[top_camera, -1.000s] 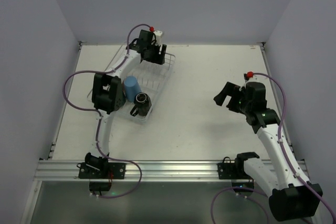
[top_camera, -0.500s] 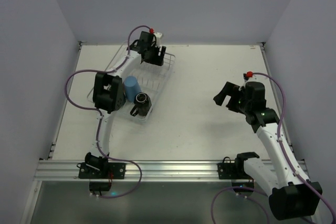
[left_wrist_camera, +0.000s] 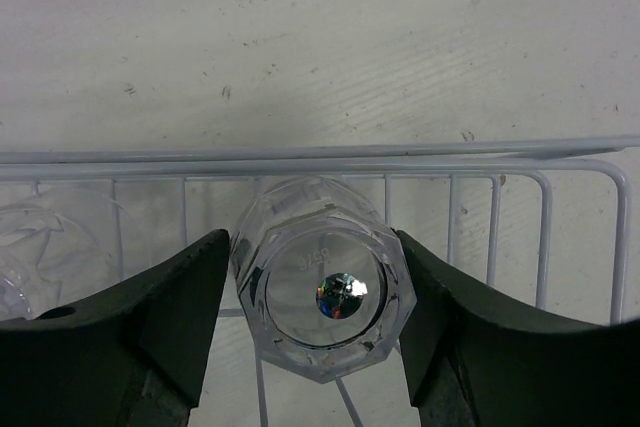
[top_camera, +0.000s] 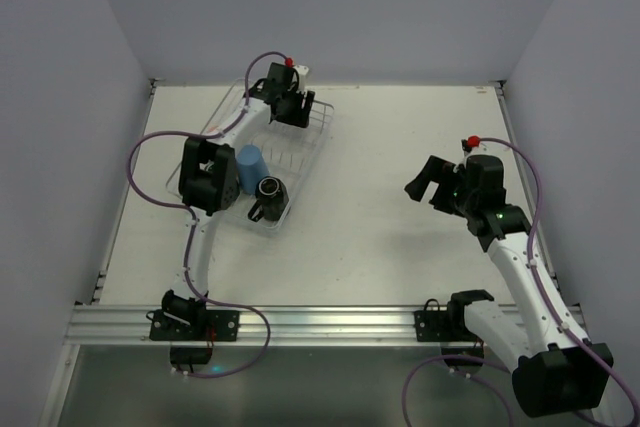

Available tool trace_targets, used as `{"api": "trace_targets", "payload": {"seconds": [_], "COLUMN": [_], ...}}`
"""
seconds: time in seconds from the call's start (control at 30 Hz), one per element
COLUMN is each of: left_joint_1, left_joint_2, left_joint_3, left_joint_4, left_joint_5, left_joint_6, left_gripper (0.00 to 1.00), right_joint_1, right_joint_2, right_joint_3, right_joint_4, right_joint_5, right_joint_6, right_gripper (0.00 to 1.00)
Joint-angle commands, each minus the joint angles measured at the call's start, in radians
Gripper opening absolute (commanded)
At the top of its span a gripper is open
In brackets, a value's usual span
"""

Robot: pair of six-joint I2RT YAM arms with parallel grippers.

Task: Unload the cups from the dish rack

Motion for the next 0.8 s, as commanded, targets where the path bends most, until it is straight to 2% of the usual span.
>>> {"api": "trace_targets", "payload": {"seconds": [0.0, 0.03, 0.07, 0.57, 0.77], "left_joint_1": [-0.004, -0.004, -0.004, -0.004, -0.005], "left_joint_2": [-0.031, -0.029, -0.031, -0.051, -0.052], "left_joint_3": [-0.004, -0.001, -0.001, -0.012, -0.015], "left_joint_4": [0.042, 0.042, 0.042, 0.073, 0.078], "left_joint_5": [-0.016, -0.013, -0.007, -0.005, -0.008], "left_joint_6": [0.024, 0.022, 0.020, 0.002, 0.001], "left_gripper": [0.70, 0.76, 0.77, 0.81, 0.78], "right_joint_1": [0.002, 0.000, 0.002, 0.002, 0.002], "right_joint_2": [0.004, 0.004, 0.003, 0.020, 0.029], "right_joint_3": [-0.005, -0.003, -0.003, 0.007, 0.013], "right_joint_4": [0.027, 0.027, 0.029, 0.022, 0.022], "right_joint_5": [-0.020, -0.018, -0.018, -0.017, -0.018], "right_joint_6": [-0.010, -0.010, -0.010, -0.019, -0.019], "right_gripper": [0.99, 0.99, 0.99, 0.99, 0.99]}}
